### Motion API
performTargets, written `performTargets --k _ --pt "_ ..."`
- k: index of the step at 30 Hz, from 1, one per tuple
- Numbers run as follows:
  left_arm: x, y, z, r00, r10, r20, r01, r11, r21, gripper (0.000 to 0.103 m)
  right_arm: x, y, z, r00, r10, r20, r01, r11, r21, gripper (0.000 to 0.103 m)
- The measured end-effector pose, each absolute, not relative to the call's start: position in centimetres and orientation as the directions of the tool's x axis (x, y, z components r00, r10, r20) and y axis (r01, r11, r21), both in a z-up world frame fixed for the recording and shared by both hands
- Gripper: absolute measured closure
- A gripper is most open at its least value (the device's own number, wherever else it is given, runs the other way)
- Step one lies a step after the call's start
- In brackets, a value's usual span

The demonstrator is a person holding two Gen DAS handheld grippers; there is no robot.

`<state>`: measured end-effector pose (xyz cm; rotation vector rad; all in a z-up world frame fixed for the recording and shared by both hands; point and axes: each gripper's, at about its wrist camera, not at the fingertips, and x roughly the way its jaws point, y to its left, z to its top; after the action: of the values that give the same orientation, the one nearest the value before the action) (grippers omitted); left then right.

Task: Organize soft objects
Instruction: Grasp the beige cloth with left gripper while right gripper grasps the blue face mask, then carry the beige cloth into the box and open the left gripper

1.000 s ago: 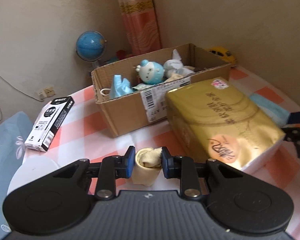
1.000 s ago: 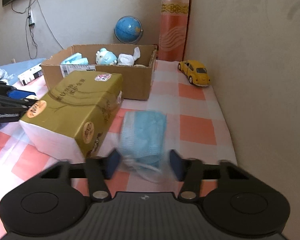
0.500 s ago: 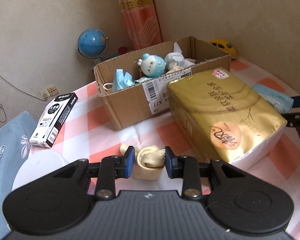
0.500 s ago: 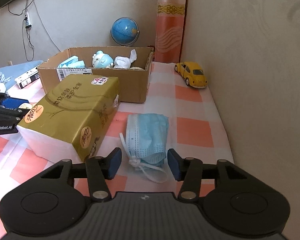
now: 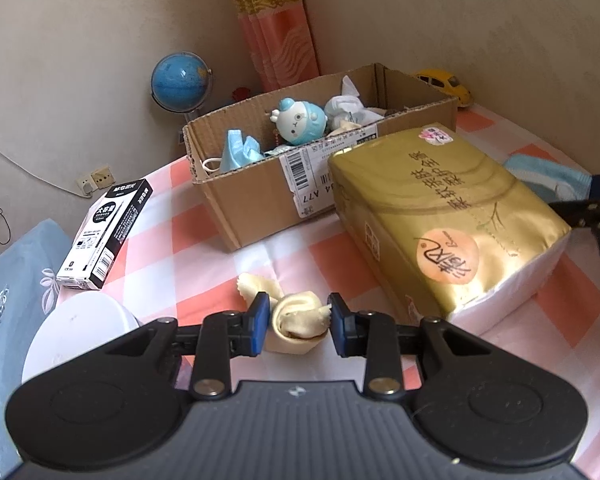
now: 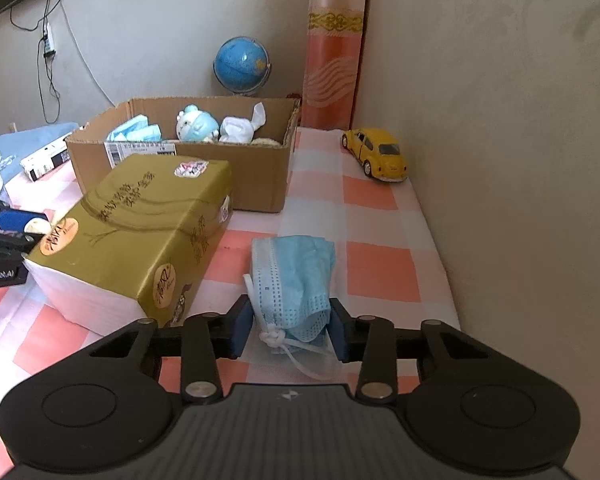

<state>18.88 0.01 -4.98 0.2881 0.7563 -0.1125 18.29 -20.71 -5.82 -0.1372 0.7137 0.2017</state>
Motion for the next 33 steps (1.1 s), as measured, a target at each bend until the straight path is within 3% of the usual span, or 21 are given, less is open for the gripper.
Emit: performTargets --k 4,19,33 --pt "18.9 0.1 -5.1 0.712 0.002 -0.703 0.207 0.955 0.213 0.075 18.0 -20.7 -5.7 0.740 0.133 -0.659 -0.231 0.971 -0.063 0.058" --pt "18.3 1.9 -1.7 0.687 -0.090 -0.721 0.267 0.954 0.136 0.077 15.3 -21.6 -3.2 0.774 0.138 -0.617 -0.189 0.982 -0.017 0.058" --pt "24.4 1.3 5.2 0.752 -0.185 -0.633 0.305 0.949 0.085 0.077 12.1 -22.5 -1.2 0.798 0.144 -0.585 -0.161 0.987 0.023 0.058"
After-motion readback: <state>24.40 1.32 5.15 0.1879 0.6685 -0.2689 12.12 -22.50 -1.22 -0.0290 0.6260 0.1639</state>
